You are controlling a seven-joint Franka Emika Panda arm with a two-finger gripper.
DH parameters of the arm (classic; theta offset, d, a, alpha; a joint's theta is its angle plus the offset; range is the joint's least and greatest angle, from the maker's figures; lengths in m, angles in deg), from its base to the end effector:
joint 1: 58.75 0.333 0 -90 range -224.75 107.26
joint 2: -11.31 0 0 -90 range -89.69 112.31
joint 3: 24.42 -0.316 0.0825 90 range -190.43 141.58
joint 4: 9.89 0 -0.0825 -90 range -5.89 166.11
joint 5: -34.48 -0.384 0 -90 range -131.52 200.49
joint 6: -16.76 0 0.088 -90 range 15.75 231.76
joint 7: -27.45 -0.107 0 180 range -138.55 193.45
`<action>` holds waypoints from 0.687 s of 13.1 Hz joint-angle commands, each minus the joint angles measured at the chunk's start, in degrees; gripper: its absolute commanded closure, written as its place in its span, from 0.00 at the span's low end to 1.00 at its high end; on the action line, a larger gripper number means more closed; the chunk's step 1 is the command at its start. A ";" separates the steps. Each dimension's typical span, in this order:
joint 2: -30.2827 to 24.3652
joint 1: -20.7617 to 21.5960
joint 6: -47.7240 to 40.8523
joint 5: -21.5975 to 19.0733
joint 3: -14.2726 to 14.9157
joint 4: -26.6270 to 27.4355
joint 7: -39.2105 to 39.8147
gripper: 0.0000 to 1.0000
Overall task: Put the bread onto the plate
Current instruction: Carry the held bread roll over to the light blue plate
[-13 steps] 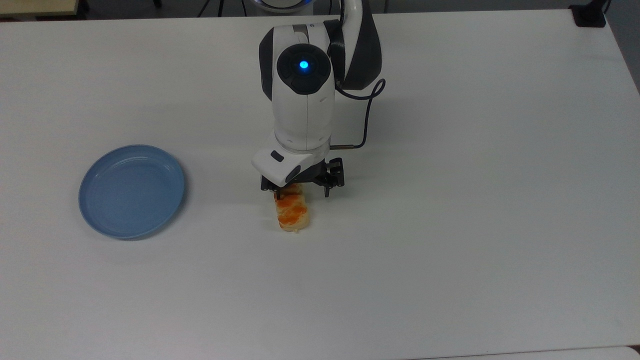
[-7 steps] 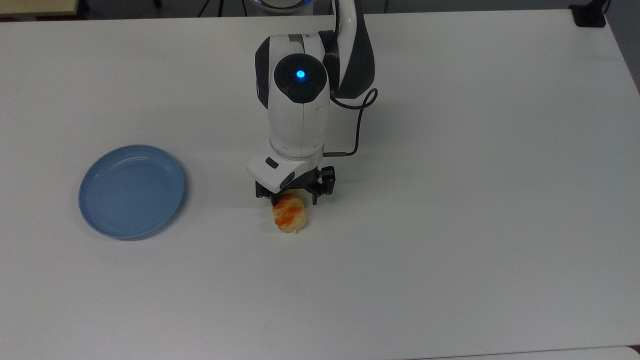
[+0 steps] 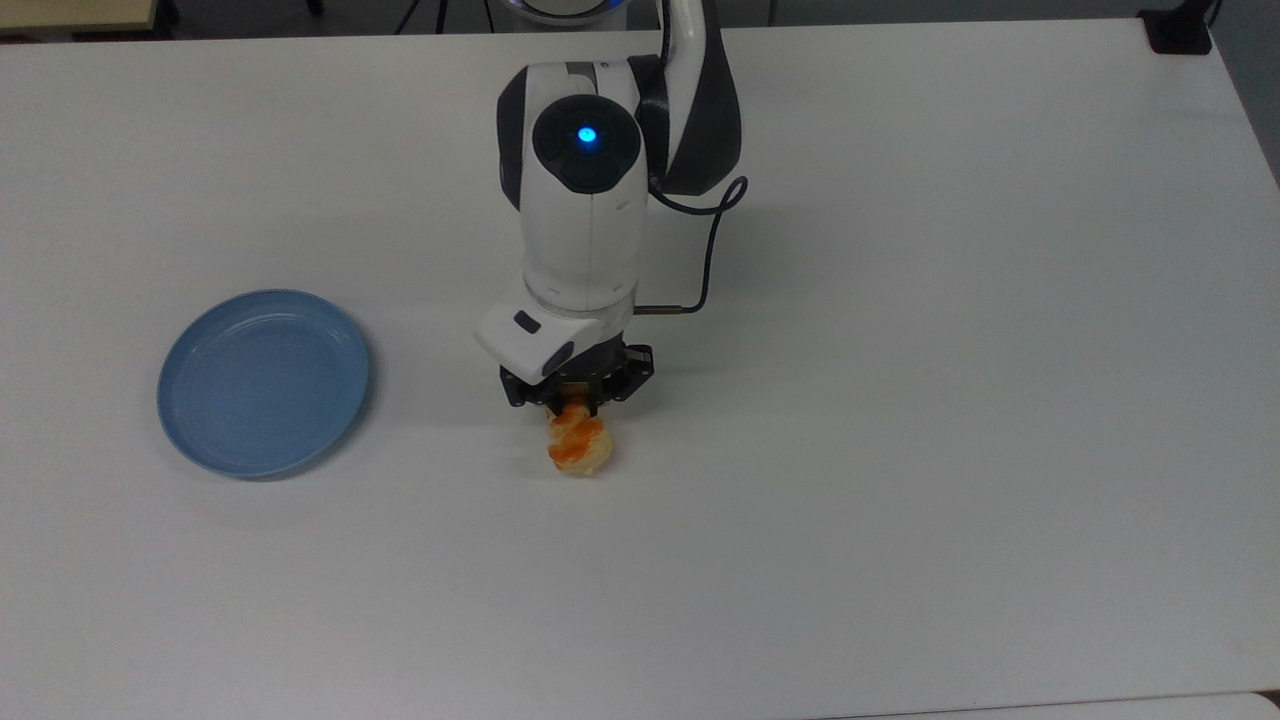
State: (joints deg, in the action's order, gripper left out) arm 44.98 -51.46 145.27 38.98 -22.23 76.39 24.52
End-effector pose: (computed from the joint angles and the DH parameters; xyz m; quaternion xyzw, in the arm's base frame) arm 0.7177 0.0665 0.3377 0.9953 0.0449 0.0775 0.0374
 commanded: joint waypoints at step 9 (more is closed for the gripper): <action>-2.91 -10.88 -8.11 -0.19 5.89 -2.17 16.35 0.70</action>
State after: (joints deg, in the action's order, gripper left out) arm 43.35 -60.68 138.55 38.98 -18.07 73.66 35.82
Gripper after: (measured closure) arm 0.696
